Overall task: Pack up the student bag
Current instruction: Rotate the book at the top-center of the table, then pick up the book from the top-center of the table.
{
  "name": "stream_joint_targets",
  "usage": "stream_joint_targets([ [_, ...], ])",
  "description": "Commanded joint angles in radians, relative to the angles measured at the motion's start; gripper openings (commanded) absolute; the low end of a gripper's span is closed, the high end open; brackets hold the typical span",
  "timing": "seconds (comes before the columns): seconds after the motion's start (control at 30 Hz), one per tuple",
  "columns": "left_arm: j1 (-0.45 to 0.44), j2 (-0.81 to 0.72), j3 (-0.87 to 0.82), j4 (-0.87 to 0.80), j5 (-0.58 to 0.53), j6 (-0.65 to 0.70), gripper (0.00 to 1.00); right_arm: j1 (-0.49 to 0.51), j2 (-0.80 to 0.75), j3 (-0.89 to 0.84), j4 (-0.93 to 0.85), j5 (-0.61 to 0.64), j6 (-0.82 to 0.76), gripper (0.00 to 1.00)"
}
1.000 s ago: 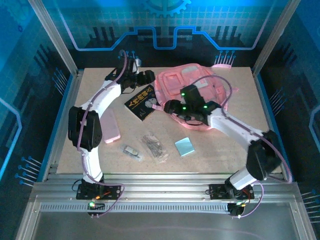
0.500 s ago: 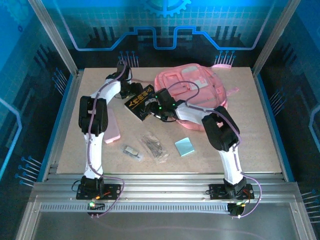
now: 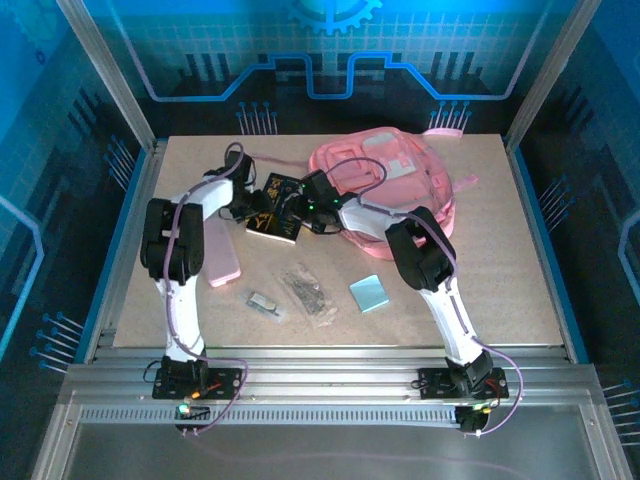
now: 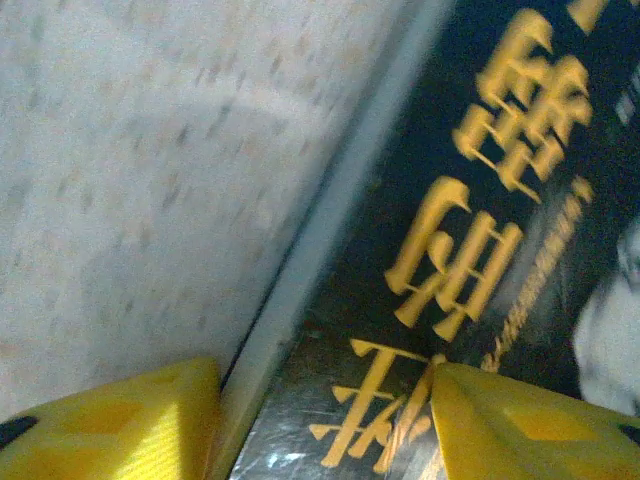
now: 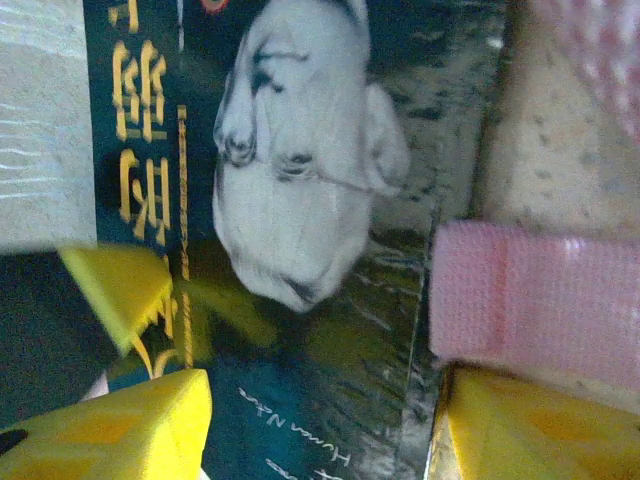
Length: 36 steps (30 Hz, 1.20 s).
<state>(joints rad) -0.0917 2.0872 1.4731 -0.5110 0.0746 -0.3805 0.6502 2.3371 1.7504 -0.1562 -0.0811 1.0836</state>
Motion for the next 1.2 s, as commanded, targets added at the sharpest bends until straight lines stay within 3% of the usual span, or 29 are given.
stream_joint_targets([
  [0.0, -0.023, -0.081, -0.14, -0.043, 0.101, -0.067, 0.54, 0.015, 0.034, 0.007, 0.125, -0.058, -0.041, 0.62],
  [0.1, -0.026, -0.12, -0.199, -0.02, 0.098, -0.08, 0.54, 0.017, -0.005, -0.062, 0.233, -0.109, -0.045, 0.56],
  [0.5, -0.031, -0.073, -0.135, -0.072, 0.052, -0.057, 0.55, 0.017, -0.112, -0.189, 0.483, -0.304, -0.007, 0.46],
  [0.8, -0.03, -0.066, -0.122, -0.079, 0.053, -0.061, 0.55, 0.017, -0.058, -0.154, 0.476, -0.375, 0.0, 0.43],
  [1.03, -0.036, -0.058, -0.109, -0.08, 0.059, -0.069, 0.55, 0.054, -0.054, -0.141, 0.332, -0.388, -0.021, 0.43],
  [1.17, -0.037, -0.056, -0.115, -0.067, 0.071, -0.079, 0.55, 0.072, -0.041, -0.148, 0.361, -0.407, -0.013, 0.44],
])
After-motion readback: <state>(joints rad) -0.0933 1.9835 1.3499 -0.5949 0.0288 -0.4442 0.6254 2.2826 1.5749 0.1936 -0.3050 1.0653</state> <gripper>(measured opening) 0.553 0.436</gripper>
